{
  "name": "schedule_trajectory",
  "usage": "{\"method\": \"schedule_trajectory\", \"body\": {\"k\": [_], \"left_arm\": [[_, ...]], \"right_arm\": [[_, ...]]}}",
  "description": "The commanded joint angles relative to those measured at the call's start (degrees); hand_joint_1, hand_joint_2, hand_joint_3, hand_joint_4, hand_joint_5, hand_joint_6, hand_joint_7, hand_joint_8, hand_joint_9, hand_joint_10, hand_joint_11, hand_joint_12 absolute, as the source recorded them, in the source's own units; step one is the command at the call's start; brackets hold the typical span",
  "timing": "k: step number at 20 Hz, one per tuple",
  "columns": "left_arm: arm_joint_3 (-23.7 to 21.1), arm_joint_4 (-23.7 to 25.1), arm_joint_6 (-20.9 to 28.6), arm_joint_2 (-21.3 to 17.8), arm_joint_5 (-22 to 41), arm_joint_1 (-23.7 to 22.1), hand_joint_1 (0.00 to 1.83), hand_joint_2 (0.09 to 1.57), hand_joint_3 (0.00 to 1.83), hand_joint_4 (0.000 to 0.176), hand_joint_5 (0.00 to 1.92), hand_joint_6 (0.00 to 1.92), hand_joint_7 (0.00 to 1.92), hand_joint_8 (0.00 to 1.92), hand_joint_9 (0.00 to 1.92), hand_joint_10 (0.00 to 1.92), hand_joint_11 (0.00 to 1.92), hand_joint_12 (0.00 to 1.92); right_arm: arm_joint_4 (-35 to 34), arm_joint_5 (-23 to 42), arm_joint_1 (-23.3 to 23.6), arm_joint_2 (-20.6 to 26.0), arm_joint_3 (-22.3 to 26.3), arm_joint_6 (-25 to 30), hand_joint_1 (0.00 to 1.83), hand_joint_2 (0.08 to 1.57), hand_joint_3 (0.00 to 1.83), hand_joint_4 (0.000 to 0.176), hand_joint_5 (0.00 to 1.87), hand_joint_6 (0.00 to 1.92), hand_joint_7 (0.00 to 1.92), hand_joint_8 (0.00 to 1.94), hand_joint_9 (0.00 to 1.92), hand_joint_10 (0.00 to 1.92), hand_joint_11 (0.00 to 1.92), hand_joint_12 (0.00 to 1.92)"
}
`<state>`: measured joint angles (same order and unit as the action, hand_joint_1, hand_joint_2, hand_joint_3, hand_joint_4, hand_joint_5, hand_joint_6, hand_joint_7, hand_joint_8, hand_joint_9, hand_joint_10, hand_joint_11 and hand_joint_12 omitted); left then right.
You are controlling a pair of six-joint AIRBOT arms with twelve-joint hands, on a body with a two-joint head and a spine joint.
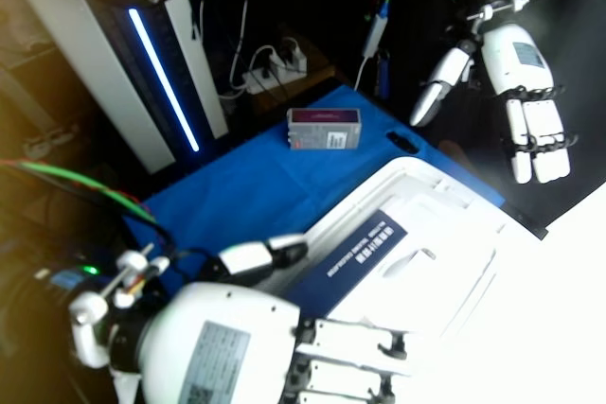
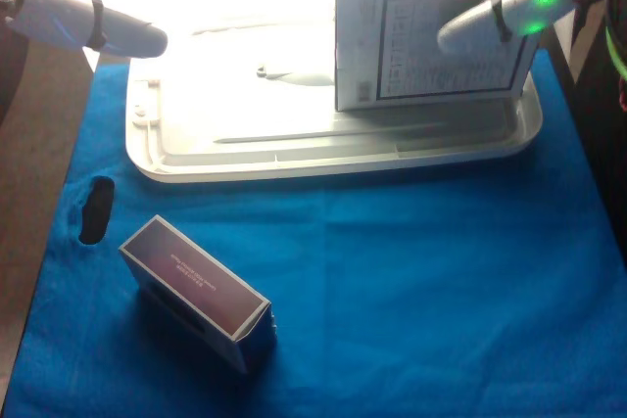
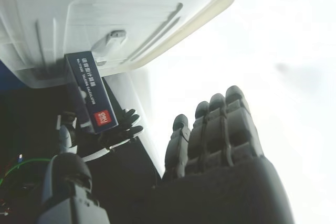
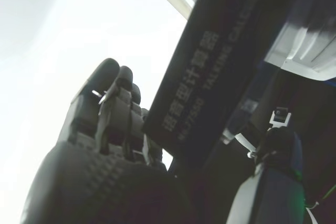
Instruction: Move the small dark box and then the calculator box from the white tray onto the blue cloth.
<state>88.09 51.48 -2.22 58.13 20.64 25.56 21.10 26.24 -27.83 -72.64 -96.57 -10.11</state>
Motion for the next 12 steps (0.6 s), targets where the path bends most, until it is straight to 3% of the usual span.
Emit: {"method": "schedule_trajectory", "body": {"k": [1,3,4,6,7,8,9,10,11,12], "left_arm": [[0.3,-1.8,-0.1,0.1,3.0,-0.9,0.33,0.91,0.01,0.101,0.00,0.00,0.00,0.00,0.00,0.00,0.00,0.00],[0.3,-1.9,-0.1,0.1,3.0,-0.9,0.34,0.90,0.00,0.115,0.00,0.00,0.00,0.00,0.00,0.00,0.00,0.00],[0.3,-1.7,-0.1,0.1,2.8,-0.9,0.34,0.90,0.00,0.116,0.00,0.00,0.00,0.00,0.00,0.00,0.00,0.00],[0.3,-1.3,-0.1,0.0,2.6,-0.9,0.34,0.91,0.00,0.123,0.00,0.00,0.00,0.00,0.00,0.00,0.00,0.00],[0.3,-1.2,-0.1,0.0,2.4,-0.8,0.34,0.91,0.00,0.111,0.00,0.00,0.00,0.00,0.00,0.00,0.00,0.00],[0.3,-1.1,-0.1,0.0,2.3,-0.8,0.33,0.91,0.00,0.087,0.00,0.00,0.00,0.00,0.00,0.00,0.00,0.00],[0.3,-1.1,-0.1,0.0,2.3,-0.8,0.32,0.90,0.00,0.088,0.00,0.00,0.00,0.00,0.00,0.00,0.00,0.00],[0.3,-1.1,-0.1,0.1,2.3,-0.8,0.32,0.89,0.00,0.086,0.00,0.00,0.00,0.00,0.00,0.00,0.00,0.00],[0.3,-1.1,-0.1,0.2,2.3,-0.8,0.33,0.88,0.00,0.092,0.00,0.00,0.00,0.00,0.00,0.00,0.00,0.00],[0.3,-1.0,-0.1,0.2,2.3,-0.8,0.33,0.87,0.00,0.112,0.00,0.00,0.00,0.00,0.00,0.00,0.00,0.00]], "right_arm": [[-1.7,5.5,0.5,-0.1,-0.3,0.4,0.87,0.73,0.00,0.050,0.23,0.02,0.30,0.01,0.29,0.00,0.00,1.00],[-1.7,5.1,0.2,-0.1,-0.3,0.4,0.89,0.72,0.00,0.027,0.40,0.01,0.47,0.01,0.47,0.03,0.04,1.09],[-1.7,4.9,0.2,-0.1,-0.3,0.4,0.91,0.73,0.00,0.000,0.50,0.01,0.54,0.01,0.57,0.03,0.14,1.10],[-1.7,4.8,0.1,-0.1,-0.5,0.4,1.00,0.78,0.00,0.000,0.68,0.01,0.78,0.02,0.77,0.04,0.36,1.07],[-1.6,4.8,0.1,0.0,-0.5,0.4,1.06,0.82,0.00,0.000,0.77,0.01,0.94,0.04,0.99,0.12,0.55,1.27],[-1.6,4.8,0.1,0.0,-0.6,0.4,1.14,0.89,0.01,0.000,0.95,0.02,1.00,0.03,1.01,0.11,0.57,1.34],[-1.4,4.8,0.1,0.0,-0.5,0.4,1.19,0.97,0.01,0.000,1.25,0.28,1.06,0.01,1.03,0.11,0.56,1.40],[-1.3,4.8,0.1,0.0,-0.6,0.4,1.26,1.00,0.04,0.000,1.39,0.08,1.08,0.77,1.24,0.22,0.77,1.55],[-1.2,4.8,0.1,0.0,-0.6,0.4,1.29,1.02,0.01,0.000,1.38,0.02,1.14,0.89,1.18,0.63,0.85,1.62],[-1.2,4.8,0.1,0.0,-0.6,0.4,1.23,0.99,0.01,0.000,1.43,0.06,1.20,0.56,1.15,0.93,0.95,1.63]]}}
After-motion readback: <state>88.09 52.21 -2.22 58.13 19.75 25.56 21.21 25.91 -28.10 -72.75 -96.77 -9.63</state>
